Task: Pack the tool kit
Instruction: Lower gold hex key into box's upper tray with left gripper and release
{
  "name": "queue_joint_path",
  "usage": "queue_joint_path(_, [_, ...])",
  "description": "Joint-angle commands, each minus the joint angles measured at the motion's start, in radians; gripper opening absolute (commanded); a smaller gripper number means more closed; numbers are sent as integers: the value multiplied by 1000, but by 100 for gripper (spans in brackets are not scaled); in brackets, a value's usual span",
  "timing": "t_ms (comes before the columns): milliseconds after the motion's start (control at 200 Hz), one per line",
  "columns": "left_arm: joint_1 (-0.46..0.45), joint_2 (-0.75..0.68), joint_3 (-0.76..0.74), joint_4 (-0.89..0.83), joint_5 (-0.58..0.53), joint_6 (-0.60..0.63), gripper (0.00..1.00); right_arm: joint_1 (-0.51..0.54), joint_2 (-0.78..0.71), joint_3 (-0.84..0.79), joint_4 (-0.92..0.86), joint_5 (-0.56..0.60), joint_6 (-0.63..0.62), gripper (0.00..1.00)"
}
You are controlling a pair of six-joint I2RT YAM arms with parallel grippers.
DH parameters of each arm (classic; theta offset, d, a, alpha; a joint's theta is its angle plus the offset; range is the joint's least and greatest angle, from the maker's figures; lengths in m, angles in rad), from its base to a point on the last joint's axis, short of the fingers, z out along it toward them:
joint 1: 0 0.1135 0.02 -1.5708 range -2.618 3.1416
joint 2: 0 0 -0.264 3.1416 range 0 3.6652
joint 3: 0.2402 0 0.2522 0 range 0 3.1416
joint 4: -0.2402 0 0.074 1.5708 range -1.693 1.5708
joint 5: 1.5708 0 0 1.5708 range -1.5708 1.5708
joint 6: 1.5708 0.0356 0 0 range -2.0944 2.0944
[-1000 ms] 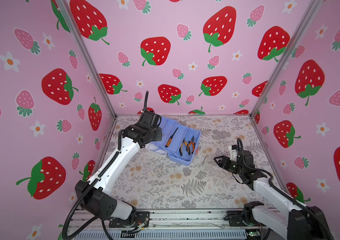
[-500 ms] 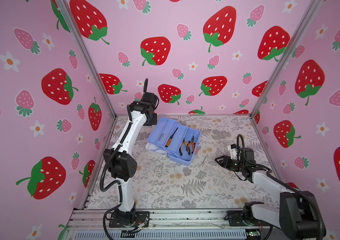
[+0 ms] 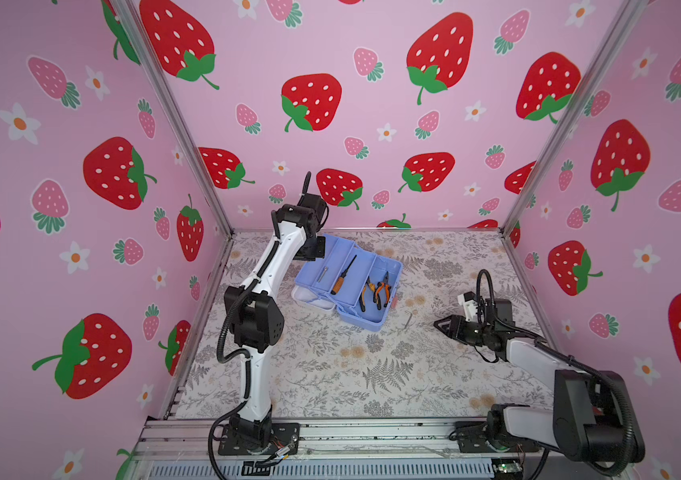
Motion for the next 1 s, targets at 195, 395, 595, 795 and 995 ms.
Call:
queue_joint_path(195, [4,124,109,-56,-49,-3,0,-20,6,6,-7,-37,-35,46])
queue_joint_path(395, [12,167,116,-70,-56,-3,3,-28,19,1,-1,-41,-35,46])
queue_joint_path(595, [10,120,78,-34,-33,-8,45,-30,17,0,-3,-38,-32,46])
queue_joint_path(795, [2,34,63,-41,-16,-27,49,-33,3,0,-18,-24,-33,46])
queue_joint_path(995, [-117,-295,-207,151,-24,-34,51,-22,-153,16,-171,283,-55,51])
